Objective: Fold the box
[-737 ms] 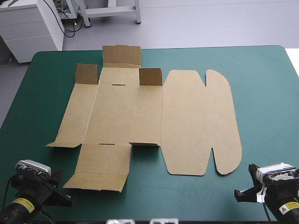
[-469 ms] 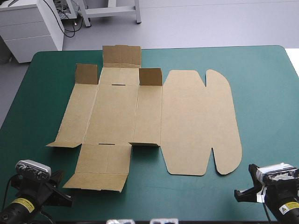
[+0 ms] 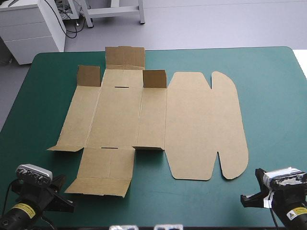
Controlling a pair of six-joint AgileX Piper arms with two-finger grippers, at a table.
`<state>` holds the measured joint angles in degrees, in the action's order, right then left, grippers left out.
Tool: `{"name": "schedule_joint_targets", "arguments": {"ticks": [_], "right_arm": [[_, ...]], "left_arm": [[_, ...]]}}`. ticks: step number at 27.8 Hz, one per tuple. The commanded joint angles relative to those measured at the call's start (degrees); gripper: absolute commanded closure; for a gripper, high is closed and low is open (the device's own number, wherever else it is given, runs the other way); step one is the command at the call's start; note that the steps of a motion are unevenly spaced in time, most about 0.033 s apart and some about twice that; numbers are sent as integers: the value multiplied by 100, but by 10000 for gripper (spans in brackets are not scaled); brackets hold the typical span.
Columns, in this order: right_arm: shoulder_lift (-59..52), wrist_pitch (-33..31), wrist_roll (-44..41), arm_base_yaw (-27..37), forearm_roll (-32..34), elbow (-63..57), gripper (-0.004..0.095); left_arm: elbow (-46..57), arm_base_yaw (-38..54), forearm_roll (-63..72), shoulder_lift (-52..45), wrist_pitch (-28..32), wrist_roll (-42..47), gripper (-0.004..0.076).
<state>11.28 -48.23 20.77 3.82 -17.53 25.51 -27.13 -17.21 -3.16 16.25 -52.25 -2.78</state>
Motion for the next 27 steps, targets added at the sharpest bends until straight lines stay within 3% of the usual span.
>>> {"name": "schedule_joint_targets", "arguments": {"ticks": [1, 6, 13, 22, 27], "right_arm": [[99, 374, 12, -5, -112, 153, 927], [99, 374, 12, -5, -112, 153, 927], [99, 374, 12, -5, -112, 153, 927], [99, 374, 12, -5, -112, 153, 927], [99, 384, 12, -5, -86, 153, 927]], "left_arm": [[-146, -27, 16, 68, 364, 49, 731], [-318, -27, 16, 68, 713, -280, 731], [-1220, -27, -93, 763, 576, -282, 731], [-2692, -27, -153, 2765, 480, -309, 730], [-3851, 22, -148, 4508, 202, -737, 702]]}}
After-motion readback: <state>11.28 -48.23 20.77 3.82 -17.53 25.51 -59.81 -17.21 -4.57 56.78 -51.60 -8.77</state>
